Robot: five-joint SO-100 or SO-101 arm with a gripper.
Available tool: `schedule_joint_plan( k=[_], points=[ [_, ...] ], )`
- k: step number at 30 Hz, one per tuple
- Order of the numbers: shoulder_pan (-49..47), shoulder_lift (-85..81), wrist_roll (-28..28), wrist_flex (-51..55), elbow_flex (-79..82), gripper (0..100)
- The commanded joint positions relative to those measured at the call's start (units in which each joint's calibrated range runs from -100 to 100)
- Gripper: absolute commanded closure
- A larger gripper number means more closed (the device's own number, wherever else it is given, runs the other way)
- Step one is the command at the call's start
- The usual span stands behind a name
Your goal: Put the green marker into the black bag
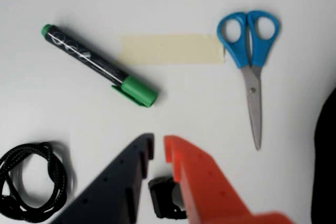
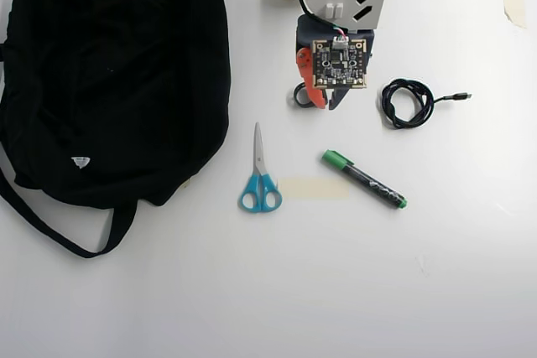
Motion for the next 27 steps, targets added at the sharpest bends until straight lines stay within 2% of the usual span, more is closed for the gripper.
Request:
schedule_joint_plan(
  k=[1,11,19,23,27],
  points=[
    [-0.4,-1.4,0.0,0.1,-1.5,98],
    [-0.4,-0.5,0.7,-0.1,-2.1,98],
    [-1.6,-0.3,3.3,-0.4,-1.4,98],
    [-4.5,-0.3,8.7,0.1,-1.3,98],
    [-6.0,-0.3,11.0,0.2,-1.3,98]
  ],
)
